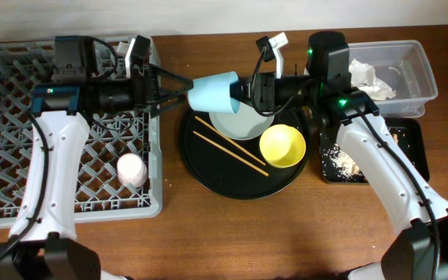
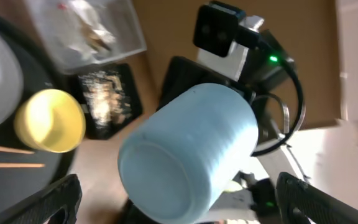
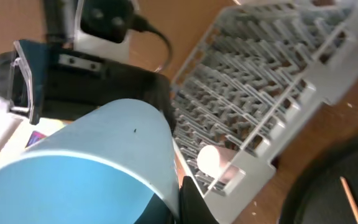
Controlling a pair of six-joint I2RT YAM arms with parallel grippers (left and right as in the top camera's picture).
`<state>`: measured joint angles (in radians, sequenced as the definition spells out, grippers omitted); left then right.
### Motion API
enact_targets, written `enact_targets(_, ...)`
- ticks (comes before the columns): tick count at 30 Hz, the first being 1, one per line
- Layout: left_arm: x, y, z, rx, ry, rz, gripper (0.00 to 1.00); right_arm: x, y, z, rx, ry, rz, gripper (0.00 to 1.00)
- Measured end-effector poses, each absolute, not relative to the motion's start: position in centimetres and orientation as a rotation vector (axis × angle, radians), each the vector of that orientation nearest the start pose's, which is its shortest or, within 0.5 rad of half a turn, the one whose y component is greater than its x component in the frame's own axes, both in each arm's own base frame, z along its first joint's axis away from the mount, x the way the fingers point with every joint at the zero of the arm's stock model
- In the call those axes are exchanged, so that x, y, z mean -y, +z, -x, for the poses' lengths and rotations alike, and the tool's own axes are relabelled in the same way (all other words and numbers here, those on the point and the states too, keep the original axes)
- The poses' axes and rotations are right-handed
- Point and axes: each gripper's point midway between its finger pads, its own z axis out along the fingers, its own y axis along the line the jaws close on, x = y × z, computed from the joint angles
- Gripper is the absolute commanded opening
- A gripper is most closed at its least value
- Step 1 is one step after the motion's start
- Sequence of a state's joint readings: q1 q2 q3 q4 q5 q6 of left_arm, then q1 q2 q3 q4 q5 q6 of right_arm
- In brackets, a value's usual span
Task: Sort waste into correct bins and load items into the dishwasher rack
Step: 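Lift the blue cup and pass it to the left gripper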
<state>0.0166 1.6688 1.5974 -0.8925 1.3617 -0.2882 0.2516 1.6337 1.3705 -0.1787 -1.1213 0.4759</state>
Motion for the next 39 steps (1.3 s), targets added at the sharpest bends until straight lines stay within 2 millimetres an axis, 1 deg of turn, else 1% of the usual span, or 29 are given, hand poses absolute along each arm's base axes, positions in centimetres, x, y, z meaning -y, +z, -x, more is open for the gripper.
enact_targets(3,16.4,33.7,-35.4,-2.132,-1.887,-0.262,0.99,-25.8,31.6,-36.8,-1.96,1.592,0.595,0.04)
enact_targets(5,16.5,34.3,-35.0,-2.093,-1.926,-0.3,0.99,-26.3,32.2,-36.6,-1.925,1.603,0.628,0.04)
enact_targets(7,16.6,34.6,-34.8,-2.071,-1.948,-0.318,0.95,-27.5,32.7,-35.8,-1.897,1.618,0.676,0.04)
enact_targets(9,16.7,34.8,-34.5,-2.053,-1.965,-0.341,0.95,-28.6,32.7,-35.2,-1.893,1.624,0.701,0.04)
enact_targets(11,17.1,35.0,-34.3,-2.045,-1.976,-0.363,0.94,-29.2,32.7,-35.0,-1.892,1.614,0.705,0.04)
enact_targets(13,18.0,35.1,-33.7,-2.044,-1.999,-0.395,0.91,-29.9,32.8,-35.0,-1.879,1.6,0.711,0.04)
enact_targets(16,19.2,35.1,-33.0,-2.046,-2.021,-0.441,0.89,-30.1,32.7,-35.7,-1.882,1.562,0.68,0.04)
enact_targets(21,19.1,35.1,-33.2,-2.045,-2.009,-0.44,0.89,-30.3,33.0,-36.1,-1.862,1.533,0.671,0.04)
enact_targets(26,19.1,35.0,-33.2,-2.047,-2.005,-0.439,0.89,-30.3,32.9,-36.2,-1.861,1.529,0.67,0.04)
enact_targets(27,19.1,35.0,-33.3,-2.048,-2.002,-0.438,0.89,-30.3,32.8,-36.3,-1.862,1.528,0.669,0.06)
enact_targets(28,19.1,35.0,-33.3,-2.049,-1.998,-0.44,0.89,-30.3,32.8,-36.4,-1.864,1.527,0.666,0.14)
enact_targets(29,19.1,34.9,-33.4,-2.048,-1.993,-0.442,0.82,-30.3,32.8,-36.5,-1.864,1.521,0.66,0.22)
enact_targets(30,19.1,35.0,-33.3,-2.045,-1.993,-0.446,0.79,-30.4,32.6,-36.9,-1.869,1.505,0.643,0.26)
enact_targets(32,19.4,35.0,-33.2,-2.044,-1.99,-0.462,0.67,-30.5,32.3,-37.2,-1.874,1.489,0.631,0.34)
enact_targets(33,19.6,34.9,-33.2,-2.049,-1.991,-0.464,0.63,-30.6,32.2,-37.4,-1.879,1.484,0.62,0.34)
enact_targets(34,19.5,34.8,-33.2,-2.052,-1.983,-0.463,0.63,-30.5,32.2,-37.5,-1.88,1.477,0.613,0.34)
enact_targets(38,19.1,34.7,-33.5,-2.05,-1.975,-0.448,0.63,-30.4,32.1,-37.9,-1.881,1.455,0.593,0.34)
enact_targets(39,18.9,34.8,-33.6,-2.048,-1.973,-0.443,0.63,-30.4,32.1,-38.0,-1.884,1.451,0.589,0.29)
